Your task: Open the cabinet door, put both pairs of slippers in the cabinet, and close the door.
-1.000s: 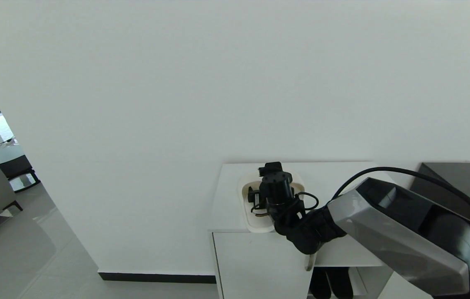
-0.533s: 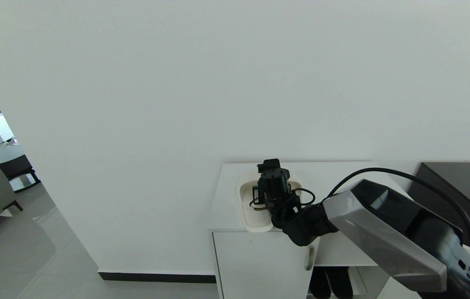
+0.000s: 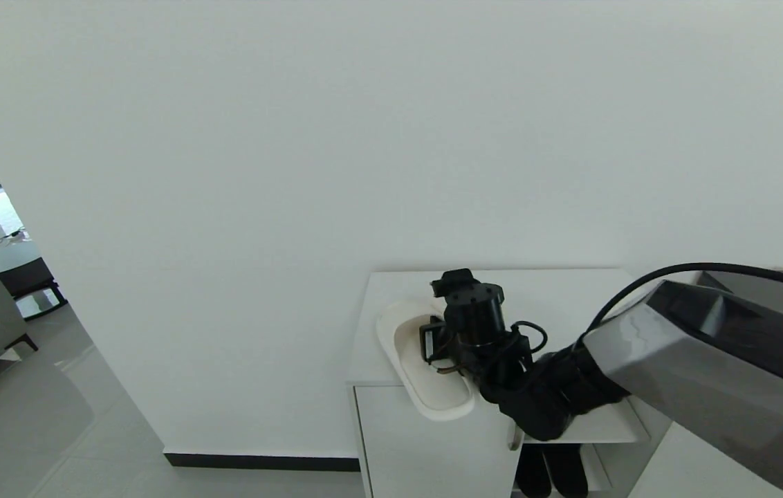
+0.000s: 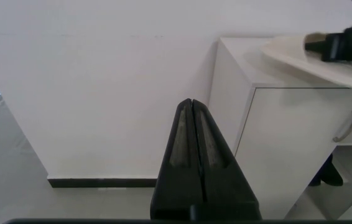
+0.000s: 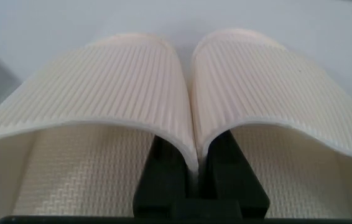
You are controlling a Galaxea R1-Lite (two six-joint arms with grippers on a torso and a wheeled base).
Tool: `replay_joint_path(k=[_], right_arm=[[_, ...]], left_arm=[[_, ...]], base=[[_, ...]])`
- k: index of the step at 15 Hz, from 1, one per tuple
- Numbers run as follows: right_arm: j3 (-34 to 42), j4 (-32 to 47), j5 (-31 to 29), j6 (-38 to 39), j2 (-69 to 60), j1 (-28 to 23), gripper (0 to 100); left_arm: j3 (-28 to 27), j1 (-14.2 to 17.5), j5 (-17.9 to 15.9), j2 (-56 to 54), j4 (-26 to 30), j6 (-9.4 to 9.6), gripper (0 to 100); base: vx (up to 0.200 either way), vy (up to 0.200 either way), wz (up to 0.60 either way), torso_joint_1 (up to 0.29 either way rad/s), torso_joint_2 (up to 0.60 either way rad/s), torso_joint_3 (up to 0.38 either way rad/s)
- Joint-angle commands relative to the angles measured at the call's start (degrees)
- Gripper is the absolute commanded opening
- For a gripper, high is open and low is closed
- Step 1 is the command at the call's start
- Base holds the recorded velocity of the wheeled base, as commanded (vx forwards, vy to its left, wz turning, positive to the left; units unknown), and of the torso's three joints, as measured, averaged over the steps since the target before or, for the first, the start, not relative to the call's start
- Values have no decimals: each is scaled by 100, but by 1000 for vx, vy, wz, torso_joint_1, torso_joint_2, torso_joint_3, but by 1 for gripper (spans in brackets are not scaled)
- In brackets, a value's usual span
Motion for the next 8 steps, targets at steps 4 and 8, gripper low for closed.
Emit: replay_joint_path(k=[4, 8], right_arm=[[3049, -1508, 1625, 37, -2002, 548, 0], [3357, -1508, 2038, 2, -2187, 548, 0]], left_arm=[[2, 0, 9, 7, 2, 7, 0], [2, 0, 9, 7, 2, -2, 0]], base=[[0, 0, 0, 0, 0, 0], [0, 0, 0, 0, 0, 0]])
